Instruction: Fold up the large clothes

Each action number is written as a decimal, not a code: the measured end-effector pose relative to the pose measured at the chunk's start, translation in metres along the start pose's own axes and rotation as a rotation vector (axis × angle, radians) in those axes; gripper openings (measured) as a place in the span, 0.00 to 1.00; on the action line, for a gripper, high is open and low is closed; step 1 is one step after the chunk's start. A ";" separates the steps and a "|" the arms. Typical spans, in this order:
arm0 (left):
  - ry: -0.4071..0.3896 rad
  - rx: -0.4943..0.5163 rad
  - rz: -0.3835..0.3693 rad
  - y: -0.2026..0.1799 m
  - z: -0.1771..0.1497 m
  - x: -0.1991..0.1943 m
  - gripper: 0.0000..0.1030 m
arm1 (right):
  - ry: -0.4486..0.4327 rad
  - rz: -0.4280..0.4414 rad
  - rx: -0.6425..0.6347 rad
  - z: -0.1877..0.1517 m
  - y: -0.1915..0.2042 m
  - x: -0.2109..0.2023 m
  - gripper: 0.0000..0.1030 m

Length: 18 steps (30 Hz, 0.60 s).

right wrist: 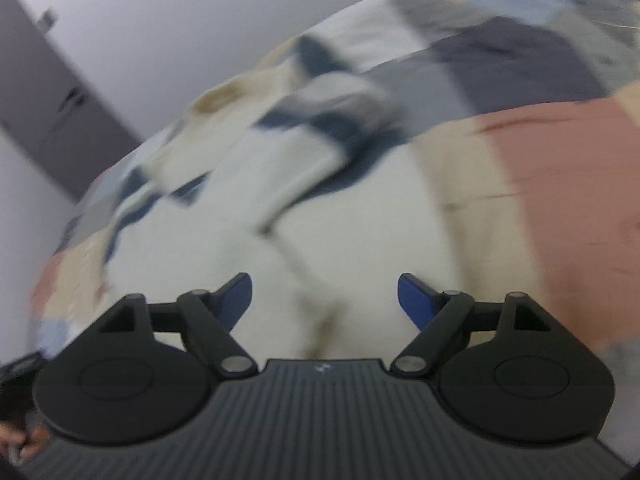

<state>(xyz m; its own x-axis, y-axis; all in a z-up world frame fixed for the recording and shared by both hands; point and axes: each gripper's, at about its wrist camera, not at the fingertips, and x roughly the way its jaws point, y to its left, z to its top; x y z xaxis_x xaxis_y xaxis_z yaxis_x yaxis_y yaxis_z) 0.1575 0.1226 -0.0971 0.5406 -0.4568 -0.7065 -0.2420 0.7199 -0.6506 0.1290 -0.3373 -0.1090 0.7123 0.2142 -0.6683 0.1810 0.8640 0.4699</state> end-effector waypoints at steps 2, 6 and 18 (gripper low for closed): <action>0.005 0.020 -0.018 -0.005 -0.004 -0.001 0.69 | 0.014 -0.028 0.043 0.000 -0.013 0.001 0.79; 0.012 0.024 -0.034 -0.006 -0.013 -0.004 0.70 | 0.024 -0.148 0.108 -0.004 -0.031 0.005 0.79; -0.016 -0.024 -0.214 -0.009 -0.032 -0.033 0.70 | 0.162 0.223 0.464 -0.025 -0.063 0.006 0.81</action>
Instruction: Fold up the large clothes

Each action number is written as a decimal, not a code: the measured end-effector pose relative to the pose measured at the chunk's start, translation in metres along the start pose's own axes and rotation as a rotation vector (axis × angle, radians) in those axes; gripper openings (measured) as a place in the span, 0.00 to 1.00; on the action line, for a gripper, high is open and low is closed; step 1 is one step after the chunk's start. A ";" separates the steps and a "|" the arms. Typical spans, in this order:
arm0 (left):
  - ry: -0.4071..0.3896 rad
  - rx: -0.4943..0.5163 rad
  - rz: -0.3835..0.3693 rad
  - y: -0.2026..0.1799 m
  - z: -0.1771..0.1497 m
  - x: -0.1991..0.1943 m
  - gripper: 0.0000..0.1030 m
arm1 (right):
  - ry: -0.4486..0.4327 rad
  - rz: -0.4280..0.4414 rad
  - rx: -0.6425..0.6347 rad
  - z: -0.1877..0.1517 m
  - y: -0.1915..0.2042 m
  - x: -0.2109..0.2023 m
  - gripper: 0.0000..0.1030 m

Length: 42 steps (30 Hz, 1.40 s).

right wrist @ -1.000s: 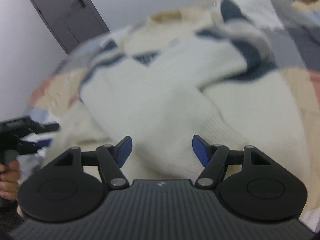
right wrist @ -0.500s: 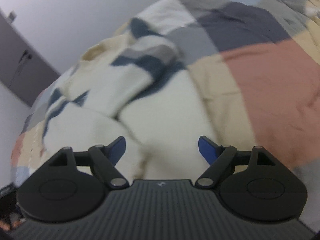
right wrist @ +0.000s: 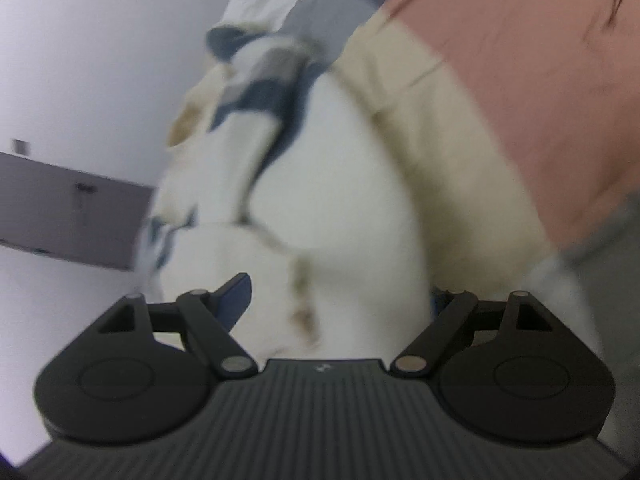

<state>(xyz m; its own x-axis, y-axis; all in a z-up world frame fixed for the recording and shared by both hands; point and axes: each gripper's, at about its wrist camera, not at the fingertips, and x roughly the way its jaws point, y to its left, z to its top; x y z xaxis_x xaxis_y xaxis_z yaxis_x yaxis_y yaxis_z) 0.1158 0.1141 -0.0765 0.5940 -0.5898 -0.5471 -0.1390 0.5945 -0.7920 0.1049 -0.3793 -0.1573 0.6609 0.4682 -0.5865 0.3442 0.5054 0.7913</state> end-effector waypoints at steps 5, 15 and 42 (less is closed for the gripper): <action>0.055 -0.036 0.121 0.007 -0.008 0.018 0.70 | 0.030 0.013 -0.027 -0.010 0.007 0.003 0.81; 0.080 0.076 0.209 -0.010 -0.018 0.031 0.45 | 0.069 -0.097 -0.122 -0.035 0.021 0.011 0.31; -0.160 0.057 -0.197 -0.086 -0.061 -0.145 0.12 | -0.095 0.362 -0.340 -0.036 0.109 -0.188 0.15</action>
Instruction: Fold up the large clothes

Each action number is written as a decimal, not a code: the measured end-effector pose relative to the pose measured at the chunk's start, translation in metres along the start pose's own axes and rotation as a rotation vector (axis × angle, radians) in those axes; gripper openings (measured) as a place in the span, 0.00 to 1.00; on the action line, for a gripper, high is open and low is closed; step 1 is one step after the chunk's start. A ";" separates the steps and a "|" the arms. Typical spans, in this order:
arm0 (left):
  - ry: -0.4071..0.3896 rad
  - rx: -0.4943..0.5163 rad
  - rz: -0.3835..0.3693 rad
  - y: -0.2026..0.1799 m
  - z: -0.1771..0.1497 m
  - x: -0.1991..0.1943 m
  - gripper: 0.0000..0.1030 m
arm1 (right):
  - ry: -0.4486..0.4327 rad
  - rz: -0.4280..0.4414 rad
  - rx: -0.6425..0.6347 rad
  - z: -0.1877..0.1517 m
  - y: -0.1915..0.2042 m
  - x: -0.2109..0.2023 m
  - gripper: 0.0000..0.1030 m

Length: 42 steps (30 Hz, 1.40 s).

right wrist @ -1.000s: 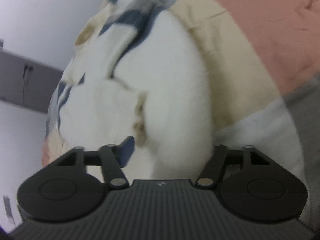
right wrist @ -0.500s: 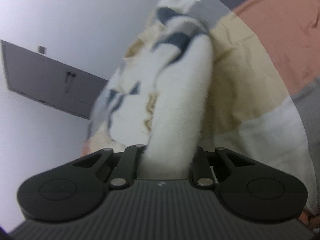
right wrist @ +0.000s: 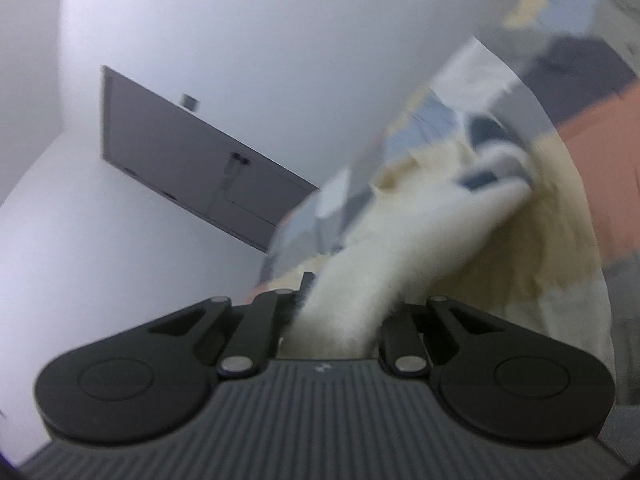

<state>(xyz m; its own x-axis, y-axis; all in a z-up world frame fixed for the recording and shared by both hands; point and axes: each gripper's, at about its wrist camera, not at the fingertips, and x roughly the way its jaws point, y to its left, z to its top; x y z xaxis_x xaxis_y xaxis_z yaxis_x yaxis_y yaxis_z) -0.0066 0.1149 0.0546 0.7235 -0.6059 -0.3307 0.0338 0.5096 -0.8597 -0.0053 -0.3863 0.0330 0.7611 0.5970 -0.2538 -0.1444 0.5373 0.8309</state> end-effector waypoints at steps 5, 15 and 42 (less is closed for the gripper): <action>-0.068 0.061 -0.084 -0.046 0.012 -0.030 0.12 | -0.040 0.068 -0.079 0.028 0.046 -0.015 0.15; -0.150 0.176 0.093 -0.053 0.051 0.030 0.13 | -0.081 -0.105 -0.047 0.073 0.018 0.060 0.16; -0.008 0.020 0.233 0.148 0.183 0.275 0.16 | -0.021 -0.303 0.155 0.093 -0.196 0.275 0.18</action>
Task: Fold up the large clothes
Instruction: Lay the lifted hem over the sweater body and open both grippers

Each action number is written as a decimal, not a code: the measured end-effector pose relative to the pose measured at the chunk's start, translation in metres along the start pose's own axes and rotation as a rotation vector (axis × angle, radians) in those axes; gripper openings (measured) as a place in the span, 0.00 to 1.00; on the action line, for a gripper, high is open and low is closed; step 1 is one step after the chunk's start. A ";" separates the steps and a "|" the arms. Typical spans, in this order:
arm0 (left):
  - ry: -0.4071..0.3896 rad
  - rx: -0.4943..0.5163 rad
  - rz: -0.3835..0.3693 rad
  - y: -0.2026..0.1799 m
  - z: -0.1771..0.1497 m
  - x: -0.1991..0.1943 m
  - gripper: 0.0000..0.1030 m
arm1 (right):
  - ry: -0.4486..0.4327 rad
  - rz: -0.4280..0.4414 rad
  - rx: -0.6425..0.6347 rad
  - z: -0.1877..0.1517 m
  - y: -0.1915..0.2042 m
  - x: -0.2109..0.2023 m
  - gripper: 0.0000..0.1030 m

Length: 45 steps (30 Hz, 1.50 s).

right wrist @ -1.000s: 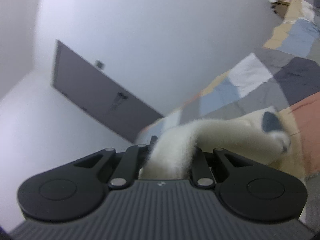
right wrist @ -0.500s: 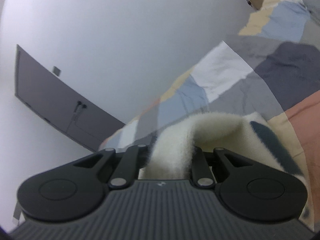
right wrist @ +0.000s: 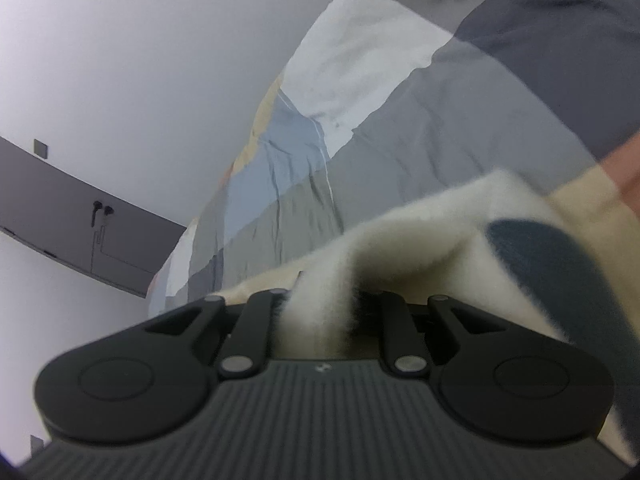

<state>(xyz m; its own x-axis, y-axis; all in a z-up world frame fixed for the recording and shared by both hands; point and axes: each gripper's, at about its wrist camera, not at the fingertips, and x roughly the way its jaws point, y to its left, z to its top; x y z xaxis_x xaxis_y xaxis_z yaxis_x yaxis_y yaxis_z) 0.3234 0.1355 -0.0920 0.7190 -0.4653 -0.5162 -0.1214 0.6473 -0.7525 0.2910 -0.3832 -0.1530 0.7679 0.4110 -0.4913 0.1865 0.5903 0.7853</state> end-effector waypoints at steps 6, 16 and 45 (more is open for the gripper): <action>0.004 0.035 0.022 -0.002 0.000 0.009 0.16 | 0.018 0.046 0.035 0.004 -0.009 0.008 0.23; -0.060 0.113 -0.034 -0.035 -0.024 -0.044 0.70 | 0.037 0.151 -0.074 -0.011 0.030 -0.040 0.78; 0.036 0.298 0.151 -0.045 -0.107 -0.092 0.68 | 0.232 -0.057 -0.841 -0.176 0.186 0.071 0.37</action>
<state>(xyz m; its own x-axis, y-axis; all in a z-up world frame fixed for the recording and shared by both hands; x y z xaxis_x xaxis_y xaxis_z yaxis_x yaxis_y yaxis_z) 0.1895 0.0848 -0.0545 0.6827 -0.3684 -0.6310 -0.0155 0.8561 -0.5166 0.2723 -0.1214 -0.1083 0.6101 0.4423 -0.6573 -0.3634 0.8935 0.2638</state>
